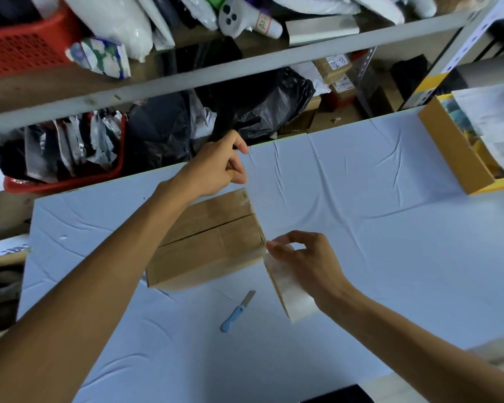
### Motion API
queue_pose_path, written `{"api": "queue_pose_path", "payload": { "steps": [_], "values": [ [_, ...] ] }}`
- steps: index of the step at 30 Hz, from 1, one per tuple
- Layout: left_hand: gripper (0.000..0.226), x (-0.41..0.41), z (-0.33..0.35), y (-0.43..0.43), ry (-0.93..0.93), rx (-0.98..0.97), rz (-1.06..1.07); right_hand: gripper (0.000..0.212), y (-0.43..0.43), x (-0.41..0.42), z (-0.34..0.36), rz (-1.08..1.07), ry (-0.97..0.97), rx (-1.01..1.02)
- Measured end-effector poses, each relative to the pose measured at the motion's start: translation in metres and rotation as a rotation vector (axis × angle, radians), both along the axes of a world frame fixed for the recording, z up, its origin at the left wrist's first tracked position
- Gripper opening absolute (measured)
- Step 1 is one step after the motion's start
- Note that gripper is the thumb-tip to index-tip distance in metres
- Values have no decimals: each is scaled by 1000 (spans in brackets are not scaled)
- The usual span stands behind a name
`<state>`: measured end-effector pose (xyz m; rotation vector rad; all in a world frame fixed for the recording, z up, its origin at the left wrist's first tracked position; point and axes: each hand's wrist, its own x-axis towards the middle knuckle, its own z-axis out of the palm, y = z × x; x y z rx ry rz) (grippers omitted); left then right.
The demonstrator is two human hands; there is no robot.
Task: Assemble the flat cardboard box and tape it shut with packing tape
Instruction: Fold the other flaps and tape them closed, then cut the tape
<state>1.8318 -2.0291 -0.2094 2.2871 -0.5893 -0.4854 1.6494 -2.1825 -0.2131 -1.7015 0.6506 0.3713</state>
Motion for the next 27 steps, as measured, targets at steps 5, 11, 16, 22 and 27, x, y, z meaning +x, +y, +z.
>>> {"api": "queue_pose_path", "payload": {
  "steps": [5, 11, 16, 22, 27],
  "values": [
    [38, -5, 0, 1, 54, 53, -29, 11, 1, -2, -7, 5, 4, -54],
    [35, -11, -4, 2, 72, 55, -9, 7, 1, -3, -12, 8, -13, -74],
    [34, -12, -4, 0, 44, 48, -2, 7, 3, -3, -17, 9, -23, -80],
    [33, -9, -6, 0, 34, 55, 8, 11, 1, 0, -18, 14, -33, -91],
    [31, -7, -11, -1, 37, 63, 5, 9, 3, 1, -21, 30, -27, -104]
  ]
}}
